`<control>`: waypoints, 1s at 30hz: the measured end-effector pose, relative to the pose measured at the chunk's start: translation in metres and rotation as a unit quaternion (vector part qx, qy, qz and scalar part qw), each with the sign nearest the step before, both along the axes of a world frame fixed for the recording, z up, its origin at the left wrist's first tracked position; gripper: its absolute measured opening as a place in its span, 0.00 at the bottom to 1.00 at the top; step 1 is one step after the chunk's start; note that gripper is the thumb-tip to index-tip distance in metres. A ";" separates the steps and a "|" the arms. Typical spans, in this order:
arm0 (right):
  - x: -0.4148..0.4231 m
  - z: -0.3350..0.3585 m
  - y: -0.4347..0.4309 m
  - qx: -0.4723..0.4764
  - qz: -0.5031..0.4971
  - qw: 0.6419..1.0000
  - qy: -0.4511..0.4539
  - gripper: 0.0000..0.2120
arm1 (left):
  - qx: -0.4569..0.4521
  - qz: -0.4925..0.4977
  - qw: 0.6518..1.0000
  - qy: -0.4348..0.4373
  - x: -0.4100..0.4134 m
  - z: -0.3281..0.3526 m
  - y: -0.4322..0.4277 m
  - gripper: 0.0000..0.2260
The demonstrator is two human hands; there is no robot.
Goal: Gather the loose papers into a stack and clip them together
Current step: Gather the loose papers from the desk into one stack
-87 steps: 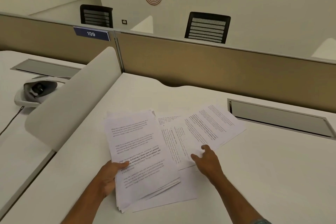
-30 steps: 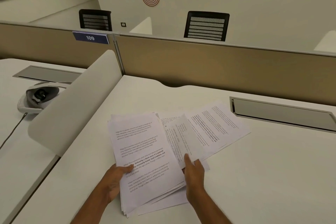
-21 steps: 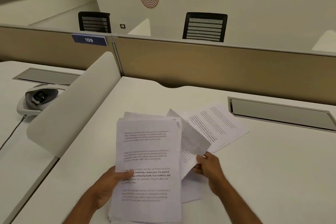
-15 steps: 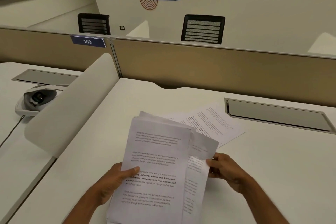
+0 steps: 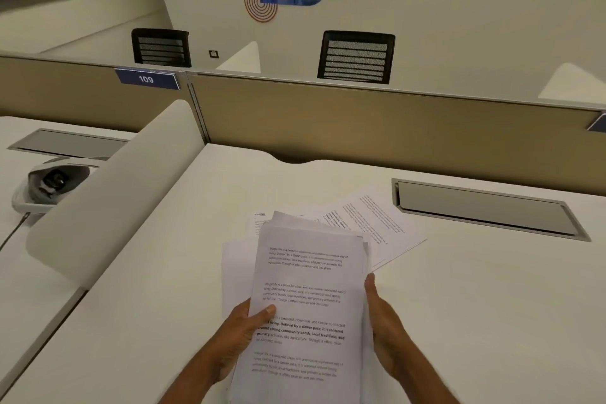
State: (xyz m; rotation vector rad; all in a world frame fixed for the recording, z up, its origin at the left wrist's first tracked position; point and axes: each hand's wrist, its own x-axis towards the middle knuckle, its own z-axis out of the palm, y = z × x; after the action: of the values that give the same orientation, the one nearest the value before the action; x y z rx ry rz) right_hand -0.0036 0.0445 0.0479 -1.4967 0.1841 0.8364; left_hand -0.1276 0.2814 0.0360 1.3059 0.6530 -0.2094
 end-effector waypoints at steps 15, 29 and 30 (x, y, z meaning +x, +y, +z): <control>0.009 -0.027 -0.029 0.048 -0.038 0.997 0.043 0.20 | -0.101 -0.030 0.993 0.060 0.021 -0.016 -0.031 0.18; 0.034 -0.039 -0.023 -0.092 -0.235 0.967 -0.018 0.12 | -0.054 -0.017 0.996 0.064 0.010 -0.026 0.035 0.26; 0.040 -0.034 -0.023 -0.108 -0.256 0.960 -0.037 0.14 | -0.063 -0.013 0.996 0.064 0.009 -0.025 0.045 0.24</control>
State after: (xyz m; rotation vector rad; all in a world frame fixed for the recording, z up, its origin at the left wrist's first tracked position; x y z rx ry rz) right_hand 0.0366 0.0212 0.0135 -1.5799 0.5950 0.3493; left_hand -0.1189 0.3260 0.0105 1.1875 0.7204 -0.3513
